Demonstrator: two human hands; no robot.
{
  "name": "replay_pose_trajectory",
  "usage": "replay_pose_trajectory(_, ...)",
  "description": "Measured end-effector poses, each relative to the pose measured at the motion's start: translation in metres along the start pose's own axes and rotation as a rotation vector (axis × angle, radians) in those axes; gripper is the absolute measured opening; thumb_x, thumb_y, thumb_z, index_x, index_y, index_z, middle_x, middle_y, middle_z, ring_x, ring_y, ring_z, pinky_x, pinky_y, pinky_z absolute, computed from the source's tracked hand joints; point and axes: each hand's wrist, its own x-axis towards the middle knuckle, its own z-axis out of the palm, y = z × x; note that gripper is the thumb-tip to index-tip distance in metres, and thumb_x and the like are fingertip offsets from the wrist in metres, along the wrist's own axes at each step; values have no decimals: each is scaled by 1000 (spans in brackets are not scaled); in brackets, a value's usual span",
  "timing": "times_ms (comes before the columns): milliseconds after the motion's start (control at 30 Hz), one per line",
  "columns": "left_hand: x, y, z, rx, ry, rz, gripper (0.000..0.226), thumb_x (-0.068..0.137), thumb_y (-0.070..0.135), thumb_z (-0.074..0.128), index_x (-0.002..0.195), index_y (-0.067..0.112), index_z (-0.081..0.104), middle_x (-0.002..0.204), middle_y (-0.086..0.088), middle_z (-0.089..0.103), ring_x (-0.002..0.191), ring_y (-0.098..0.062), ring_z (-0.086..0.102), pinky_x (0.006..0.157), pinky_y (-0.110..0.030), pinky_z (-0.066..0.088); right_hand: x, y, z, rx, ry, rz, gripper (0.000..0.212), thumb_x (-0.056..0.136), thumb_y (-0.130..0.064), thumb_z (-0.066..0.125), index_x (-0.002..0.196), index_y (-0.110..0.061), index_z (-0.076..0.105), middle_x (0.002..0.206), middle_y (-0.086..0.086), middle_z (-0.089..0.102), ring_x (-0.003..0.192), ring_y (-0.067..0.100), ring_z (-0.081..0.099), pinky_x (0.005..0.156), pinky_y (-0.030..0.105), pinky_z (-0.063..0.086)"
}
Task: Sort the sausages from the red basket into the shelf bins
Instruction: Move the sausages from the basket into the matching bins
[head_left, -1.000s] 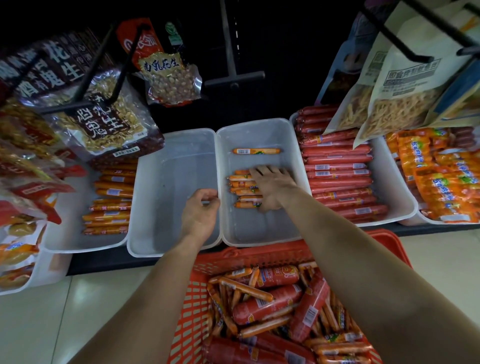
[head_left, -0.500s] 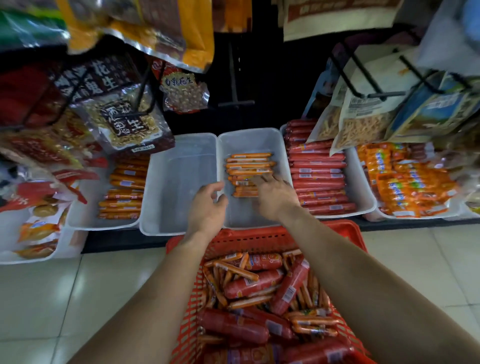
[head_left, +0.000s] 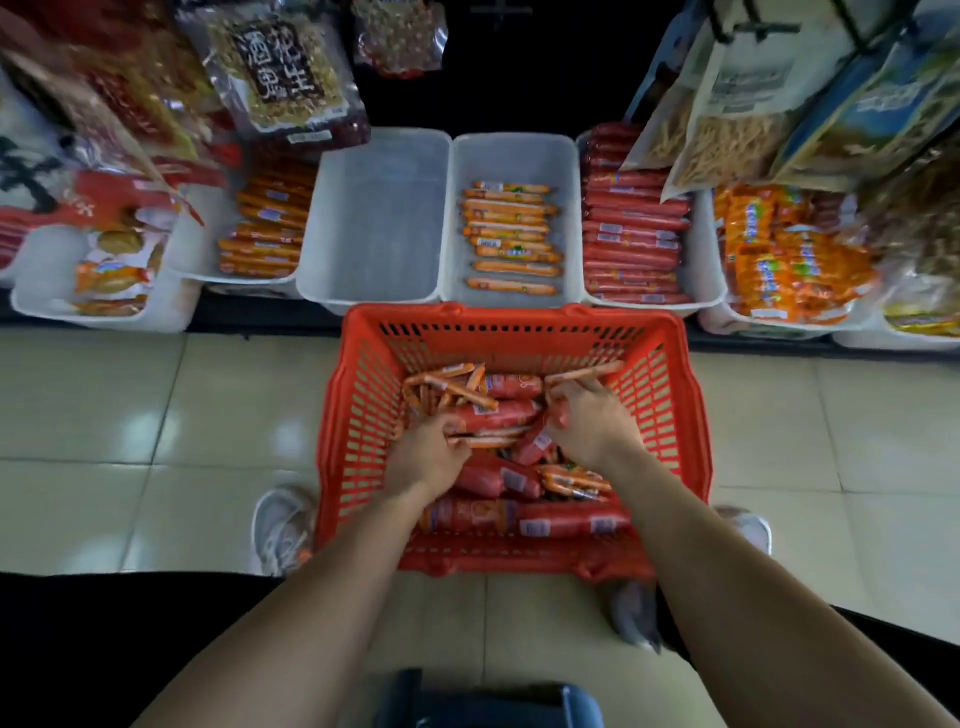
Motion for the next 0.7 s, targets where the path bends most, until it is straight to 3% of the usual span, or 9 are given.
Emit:
replay_pose_trajectory(133, 10, -7, 20, 117, -2, -2, 44, 90, 37, 61, 132, 27, 56, 126, -1, 62, 112, -25, 60, 83, -31, 48, 14, 34, 48, -21, -131, 110, 62, 86, -34, 58, 144, -20, 44, 146, 15, 43, 139, 40, 34, 108, 47, 41)
replay_pose_trajectory(233, 32, -8, 31, 214, 18, 25, 54, 88, 39, 64, 138, 26, 49, 141, 0, 49, 129, -26, 46, 101, -38, 44, 27, 48, 75, -132, -121, 70, 69, 84, -39, 58, 147, -24, 35, 150, 9, 32, 143, 42, 24, 108, 55, 39)
replay_pose_trajectory(300, 48, -10, 36, 259, 18, 52, 59, 88, 40, 67, 141, 25, 47, 146, 1, 43, 133, -27, 41, 108, -41, 39, 37, 51, 84, -239, -102, -9, 71, 84, -35, 59, 149, -30, 31, 154, 3, 22, 142, 40, 20, 114, 57, 29)
replay_pose_trajectory(400, 69, -11, 41, 264, -20, 42, 59, 88, 39, 69, 140, 21, 47, 144, 0, 42, 132, -28, 41, 106, -42, 39, 54, 53, 89, -417, -185, -126, 83, 91, -30, 55, 158, -31, 7, 165, -6, -2, 149, 33, 1, 119, 54, 8)
replay_pose_trajectory(467, 77, -14, 44, 301, -40, 52, 58, 89, 38, 70, 139, 21, 46, 143, -1, 45, 132, -28, 40, 105, -42, 38, 62, 53, 88, -534, -220, -159, 85, 95, -30, 53, 158, -28, -3, 166, -6, -7, 150, 34, -5, 120, 54, 3)
replay_pose_trajectory(533, 83, -18, 45, 347, -36, 61, 59, 87, 40, 72, 136, 22, 46, 142, -3, 49, 132, -30, 41, 105, -44, 38, 68, 49, 85, -601, -191, -181, 83, 92, -29, 58, 158, -26, 7, 164, -1, 8, 147, 36, 6, 119, 56, 4)
replay_pose_trajectory(600, 88, -21, 47, 368, -45, 51, 60, 84, 46, 72, 134, 24, 48, 141, -1, 51, 131, -31, 42, 104, -47, 41, 76, 46, 82, -649, -159, -190, 73, 87, -30, 64, 151, -27, 30, 154, 3, 24, 139, 34, 21, 118, 55, 14)
replay_pose_trajectory(700, 93, -19, 51, 434, -110, 40, 67, 79, 65, 66, 134, 29, 53, 143, -3, 48, 130, -32, 44, 104, -48, 41, 81, 50, 80, -668, -171, -191, 52, 87, -33, 62, 137, -27, 49, 145, 6, 31, 131, 30, 29, 116, 51, 22)
